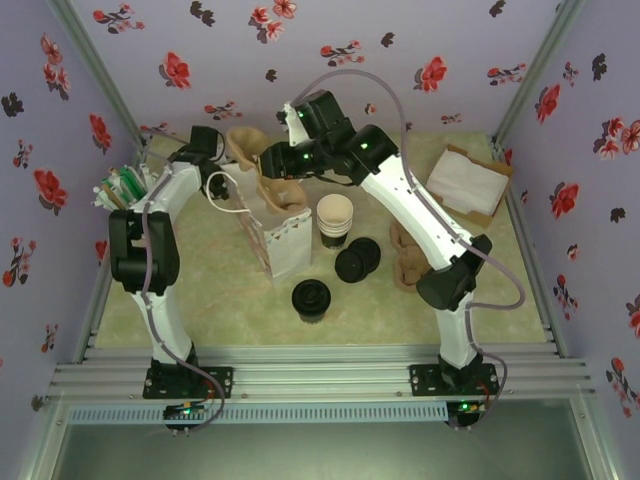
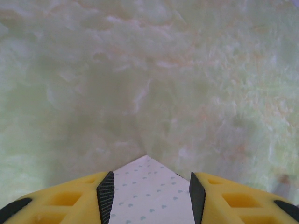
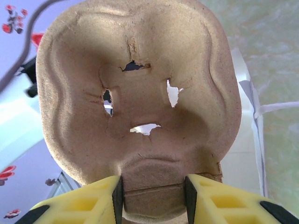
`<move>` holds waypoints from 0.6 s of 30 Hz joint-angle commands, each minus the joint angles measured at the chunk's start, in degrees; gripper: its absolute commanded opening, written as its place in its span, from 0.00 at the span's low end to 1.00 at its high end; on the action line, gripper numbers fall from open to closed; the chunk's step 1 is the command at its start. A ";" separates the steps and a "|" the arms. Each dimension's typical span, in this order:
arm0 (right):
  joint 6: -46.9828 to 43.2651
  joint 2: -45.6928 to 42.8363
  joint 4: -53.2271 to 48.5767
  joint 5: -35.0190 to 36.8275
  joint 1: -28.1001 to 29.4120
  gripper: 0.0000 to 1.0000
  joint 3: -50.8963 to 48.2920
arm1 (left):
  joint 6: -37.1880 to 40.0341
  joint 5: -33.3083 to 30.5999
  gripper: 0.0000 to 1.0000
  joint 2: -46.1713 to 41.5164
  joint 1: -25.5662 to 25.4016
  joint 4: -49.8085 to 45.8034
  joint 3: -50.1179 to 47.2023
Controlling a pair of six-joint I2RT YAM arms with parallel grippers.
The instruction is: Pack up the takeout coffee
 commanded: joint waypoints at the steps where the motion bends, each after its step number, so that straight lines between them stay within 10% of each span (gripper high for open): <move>1: 0.86 -3.16 -0.30 -0.63 0.37 0.40 -1.90 | -1.37 1.43 0.48 -4.51 -1.25 3.71 -2.55; 18: 0.06 -8.72 0.49 1.09 1.17 0.40 -10.28 | -3.59 2.11 0.50 -10.12 -3.97 10.01 -12.01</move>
